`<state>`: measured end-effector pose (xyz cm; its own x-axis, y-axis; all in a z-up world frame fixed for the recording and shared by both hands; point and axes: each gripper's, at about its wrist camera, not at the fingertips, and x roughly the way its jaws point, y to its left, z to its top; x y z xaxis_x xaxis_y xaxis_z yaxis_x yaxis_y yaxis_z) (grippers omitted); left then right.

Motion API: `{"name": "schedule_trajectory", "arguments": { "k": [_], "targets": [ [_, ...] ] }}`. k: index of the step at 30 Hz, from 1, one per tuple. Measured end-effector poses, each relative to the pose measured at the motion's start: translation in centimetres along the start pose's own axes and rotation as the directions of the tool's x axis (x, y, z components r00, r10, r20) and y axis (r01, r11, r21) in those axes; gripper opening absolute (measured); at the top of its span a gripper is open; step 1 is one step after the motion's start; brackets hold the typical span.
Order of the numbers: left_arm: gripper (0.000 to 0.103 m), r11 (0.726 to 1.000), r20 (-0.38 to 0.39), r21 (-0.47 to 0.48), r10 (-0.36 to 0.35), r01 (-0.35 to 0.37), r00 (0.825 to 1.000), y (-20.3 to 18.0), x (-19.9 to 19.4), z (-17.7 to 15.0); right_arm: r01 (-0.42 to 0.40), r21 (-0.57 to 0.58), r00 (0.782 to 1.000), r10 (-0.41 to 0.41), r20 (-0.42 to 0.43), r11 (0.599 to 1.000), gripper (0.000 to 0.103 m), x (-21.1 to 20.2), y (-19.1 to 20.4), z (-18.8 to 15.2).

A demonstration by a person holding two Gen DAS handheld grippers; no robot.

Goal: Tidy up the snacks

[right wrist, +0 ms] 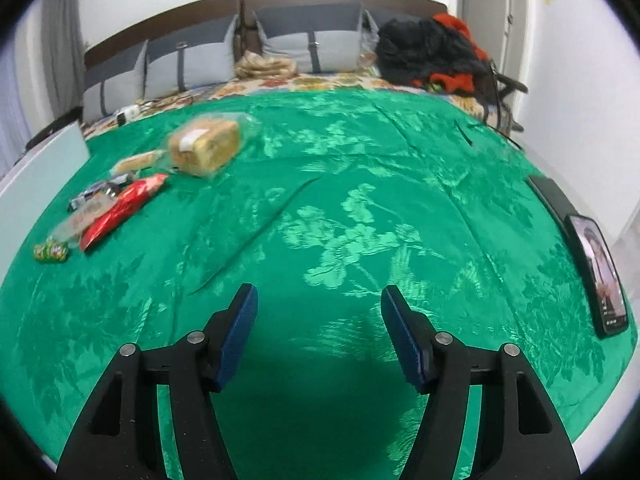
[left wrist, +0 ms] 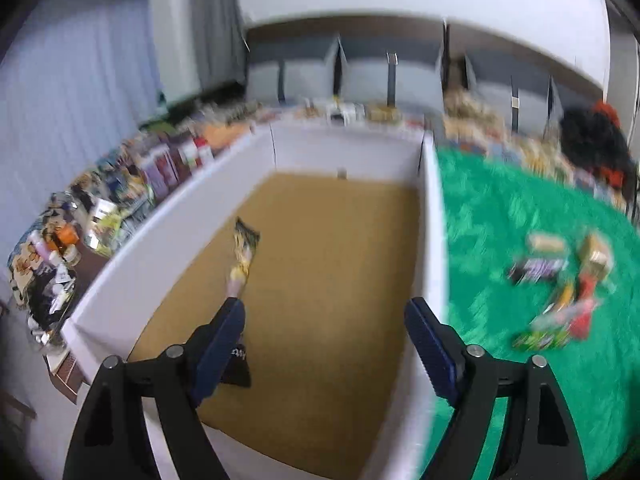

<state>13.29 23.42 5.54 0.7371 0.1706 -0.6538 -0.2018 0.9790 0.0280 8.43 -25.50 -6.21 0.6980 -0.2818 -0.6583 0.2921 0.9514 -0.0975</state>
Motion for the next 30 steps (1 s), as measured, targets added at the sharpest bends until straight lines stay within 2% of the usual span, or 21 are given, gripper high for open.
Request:
{"name": "schedule_trajectory", "arguments": {
  "k": [3,5,7,9,11,15,18,22,25,30],
  "targets": [
    [0.103,0.999,0.079,-0.004,-0.051,0.052,0.996,-2.8,-3.7,-0.7,-0.007,-0.027,1.0,0.007,0.001,1.0,0.068,-0.1,0.3,-0.2],
    [0.103,0.994,0.09,0.02,-0.108,0.106,0.99,-5.6,-5.4,-1.6,-0.002,-0.032,1.0,0.002,0.006,0.999,0.072,-0.1,0.2,-0.2],
    [0.103,0.985,0.049,0.039,-0.171,0.169,0.984,-8.4,-6.0,-2.7,0.003,-0.023,1.0,-0.004,-0.005,1.0,0.072,0.2,-0.1,-0.3],
    [0.103,0.957,-0.054,0.069,-0.277,0.28,0.959,-12.4,-5.5,-5.1,0.008,-0.014,0.999,-0.008,-0.031,1.0,0.072,0.7,-0.4,-0.4],
    [0.103,0.941,-0.139,0.103,-0.309,0.324,0.941,-15.8,-4.4,-7.6,0.012,-0.007,0.998,-0.013,-0.064,1.0,0.072,1.3,-0.7,-0.6],
    [0.103,0.935,-0.266,0.156,-0.272,0.32,0.925,-20.5,-0.7,-11.8,0.014,0.012,0.993,-0.012,-0.118,1.0,0.072,2.3,-1.3,-1.0],
    [0.103,0.945,-0.312,0.155,-0.231,0.289,0.922,-21.7,1.8,-12.9,0.015,0.01,0.993,-0.014,-0.117,1.0,0.072,2.4,-1.3,-1.2],
    [0.103,0.96,-0.306,0.144,-0.189,0.242,0.933,-21.9,3.9,-12.6,0.014,0.003,0.994,-0.013,-0.11,1.0,0.072,2.3,-1.2,-1.3],
    [0.103,0.96,-0.281,0.17,-0.171,0.224,0.944,-22.1,5.5,-12.0,0.012,-0.004,0.994,-0.013,-0.108,1.0,0.076,2.3,-1.1,-1.3],
    [0.103,0.959,-0.274,0.156,-0.189,0.237,0.943,-21.5,7.8,-11.1,-0.003,-0.005,0.994,0.002,-0.112,1.0,0.081,2.3,-0.9,-1.3]
  ]
}}
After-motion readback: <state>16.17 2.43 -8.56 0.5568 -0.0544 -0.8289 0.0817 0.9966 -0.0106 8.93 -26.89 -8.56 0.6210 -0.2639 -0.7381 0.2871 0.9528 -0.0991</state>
